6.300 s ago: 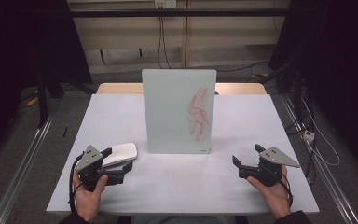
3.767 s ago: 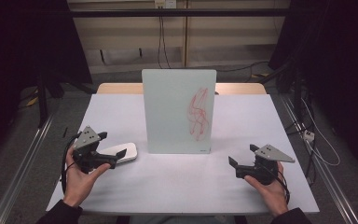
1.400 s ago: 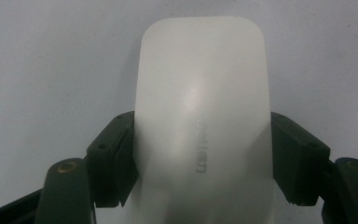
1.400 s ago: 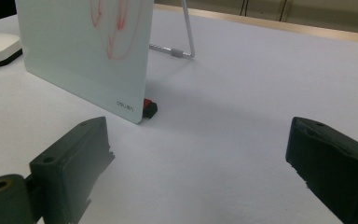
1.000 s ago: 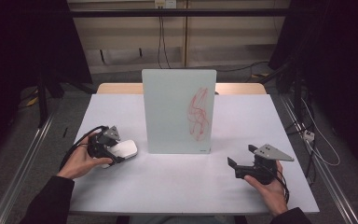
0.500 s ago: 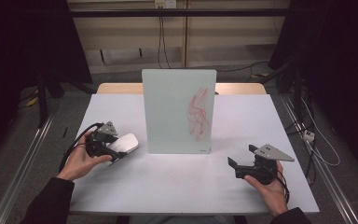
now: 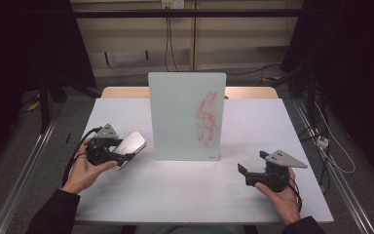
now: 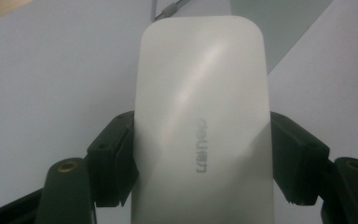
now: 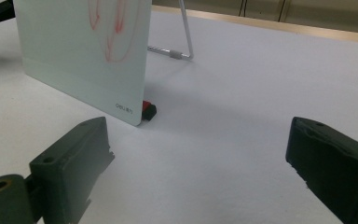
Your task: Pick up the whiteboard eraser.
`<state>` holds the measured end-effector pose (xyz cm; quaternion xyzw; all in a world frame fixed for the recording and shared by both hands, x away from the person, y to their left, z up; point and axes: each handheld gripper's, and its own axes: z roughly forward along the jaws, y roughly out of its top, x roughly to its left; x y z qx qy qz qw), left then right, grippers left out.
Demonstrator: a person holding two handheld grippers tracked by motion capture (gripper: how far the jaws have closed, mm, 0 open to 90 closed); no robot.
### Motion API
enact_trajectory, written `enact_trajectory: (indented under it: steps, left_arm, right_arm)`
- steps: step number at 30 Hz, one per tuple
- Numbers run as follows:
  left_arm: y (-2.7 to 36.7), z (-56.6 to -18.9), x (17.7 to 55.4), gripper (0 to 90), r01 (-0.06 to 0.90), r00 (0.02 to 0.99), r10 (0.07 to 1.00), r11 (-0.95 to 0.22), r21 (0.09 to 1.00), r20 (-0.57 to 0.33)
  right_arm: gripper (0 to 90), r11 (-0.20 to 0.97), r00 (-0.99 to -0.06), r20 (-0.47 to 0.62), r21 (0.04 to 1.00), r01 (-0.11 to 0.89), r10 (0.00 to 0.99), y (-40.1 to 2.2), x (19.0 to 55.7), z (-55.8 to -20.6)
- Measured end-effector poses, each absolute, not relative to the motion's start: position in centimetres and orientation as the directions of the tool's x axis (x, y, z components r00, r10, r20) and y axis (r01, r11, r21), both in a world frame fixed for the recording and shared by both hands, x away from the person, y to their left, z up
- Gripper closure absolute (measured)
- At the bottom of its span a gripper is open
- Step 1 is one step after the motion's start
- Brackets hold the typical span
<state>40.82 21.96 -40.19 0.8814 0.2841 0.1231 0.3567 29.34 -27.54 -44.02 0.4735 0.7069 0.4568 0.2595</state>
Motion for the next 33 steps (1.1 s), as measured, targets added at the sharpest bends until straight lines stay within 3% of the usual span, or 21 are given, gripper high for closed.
enact_trajectory:
  steps: [18, 33]
  left_arm:
    - [23.0, -39.0, 38.4, 31.0, 0.387, 0.75, 0.661, -0.406, 0.828, -0.027]
    - [21.5, -37.3, 35.5, 31.0, 0.34, 0.75, 0.661, -0.341, 0.876, -0.034]
  right_arm:
    - [5.8, 0.125, -0.413, 0.074, 0.892, 0.435, 0.908, -27.5, 29.5, -44.1]
    - [5.9, 0.125, -0.415, 0.075, 0.891, 0.436, 0.907, -27.5, 29.7, -44.1]
